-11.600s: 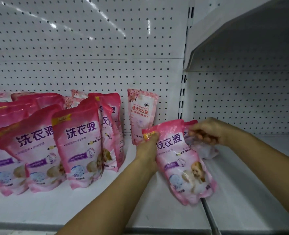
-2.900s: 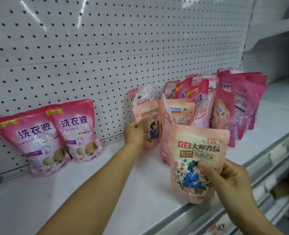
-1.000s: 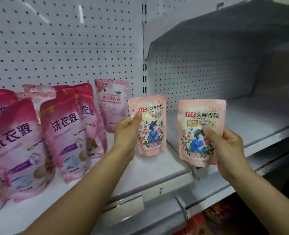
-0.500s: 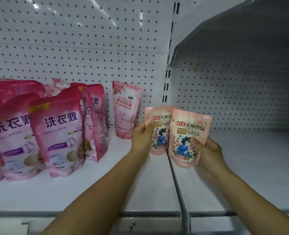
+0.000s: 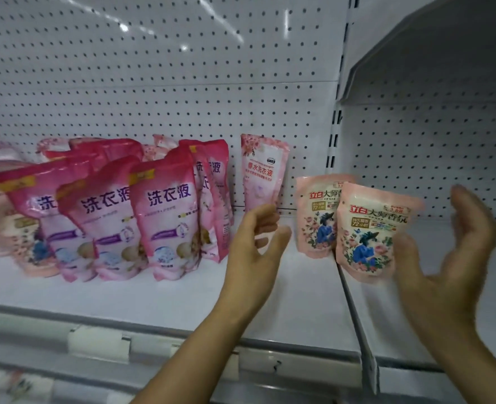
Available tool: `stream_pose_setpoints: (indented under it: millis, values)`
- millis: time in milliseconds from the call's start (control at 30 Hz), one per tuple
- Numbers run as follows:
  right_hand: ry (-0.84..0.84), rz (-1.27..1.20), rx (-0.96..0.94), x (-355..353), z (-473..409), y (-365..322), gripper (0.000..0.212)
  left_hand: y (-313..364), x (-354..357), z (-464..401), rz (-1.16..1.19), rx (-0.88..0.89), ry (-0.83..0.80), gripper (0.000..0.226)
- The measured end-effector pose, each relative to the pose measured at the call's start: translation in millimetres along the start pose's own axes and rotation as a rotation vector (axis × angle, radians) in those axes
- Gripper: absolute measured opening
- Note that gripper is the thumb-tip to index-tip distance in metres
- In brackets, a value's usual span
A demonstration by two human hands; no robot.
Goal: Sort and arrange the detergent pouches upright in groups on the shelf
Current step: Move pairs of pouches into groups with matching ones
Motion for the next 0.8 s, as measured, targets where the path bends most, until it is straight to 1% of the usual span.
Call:
stream_pose_setpoints:
  millis: [33, 67, 100, 133, 200, 233, 267, 300, 367, 400, 500, 567, 633, 667, 700, 733, 800]
  values:
    - [-0.059, 0.021, -0.12, 11.9, 0.4, -21.7, 0.053, 2.4, -13.6, 14.0, -0.059, 0.048, 0.057, 0.031]
    - [-0.156, -0.005, -0.191, 30.2, 0.6, -37.8, 0.044, 0.9, -28.8, 26.8, -0.116, 0.076, 0.133, 0.03]
    - [-0.276, -0.07, -0.199, 53.0, -0.2, -47.5, 0.035, -1.7, -45.6, 38.3, -0.172, 0.092, 0.227, 0.032]
    - [-0.406, -0.141, -0.149, 80.4, -1.1, -52.0, 0.029, -5.5, -63.9, 48.2, -0.224, 0.1, 0.333, 0.035]
    - [-0.649, -0.237, 0.028, 141.1, -0.4, -47.0, 0.03, -18.4, -101.9, 63.7, -0.246, 0.066, 0.541, 0.041]
    - [-0.735, -0.284, 0.134, 170.6, 0.4, -37.6, 0.034, -28.4, -119.2, 67.7, -0.221, 0.025, 0.61, 0.046]
    - [-0.79, -0.317, 0.245, 197.1, -0.2, -28.1, 0.043, -38.7, -133.7, 68.6, -0.196, -0.019, 0.641, 0.053]
    - [-0.809, -0.341, 0.336, 219.8, -2.8, -21.1, 0.053, -48.7, -145.2, 66.8, -0.167, -0.063, 0.64, 0.058]
    - [-0.76, -0.405, 0.425, 253.4, -12.2, -15.8, 0.065, -64.4, -159.4, 58.5, -0.095, -0.114, 0.578, 0.062]
    - [-0.704, -0.436, 0.431, 263.9, -17.4, -17.2, 0.065, -69.6, -163.2, 53.5, -0.057, -0.122, 0.546, 0.062]
    - [-0.533, -0.498, 0.401, 281.2, -30.4, -22.7, 0.047, -81.0, -169.3, 35.5, 0.069, -0.14, 0.458, 0.058]
    - [-0.468, -0.511, 0.383, 287.6, -33.8, -23.2, 0.032, -85.4, -173.0, 25.3, 0.123, -0.138, 0.432, 0.042]
    - [-0.403, -0.512, 0.368, 285.7, -34.6, -22.2, 0.017, -86.7, -174.4, 21.1, 0.155, -0.129, 0.441, 0.017]
    - [-0.365, -0.5, 0.36, 281.9, -35.2, -19.7, 0.012, -86.6, -175.2, 21.7, 0.159, -0.124, 0.457, 0.018]
    - [-0.328, -0.472, 0.362, 275.6, -35.8, -16.7, 0.013, -88.3, -176.1, 22.4, 0.156, -0.124, 0.461, 0.025]
    - [-0.29, -0.456, 0.375, 269.8, -36.4, -11.1, 0.018, -90.5, -176.4, 22.6, 0.152, -0.122, 0.451, 0.032]
    - [-0.222, -0.477, 0.422, 256.2, -36.8, 0.6, 0.026, -90.9, -176.5, 23.5, 0.17, -0.109, 0.418, 0.034]
Point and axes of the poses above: each hand's wrist, its own z-axis away from the middle knuckle, its own x-axis out of the palm, y = z × x, the point moved 9 cm from there along -z, towards the middle knuckle, and after that the axes turned 14 degrees about -y, right-handed, at the moved point
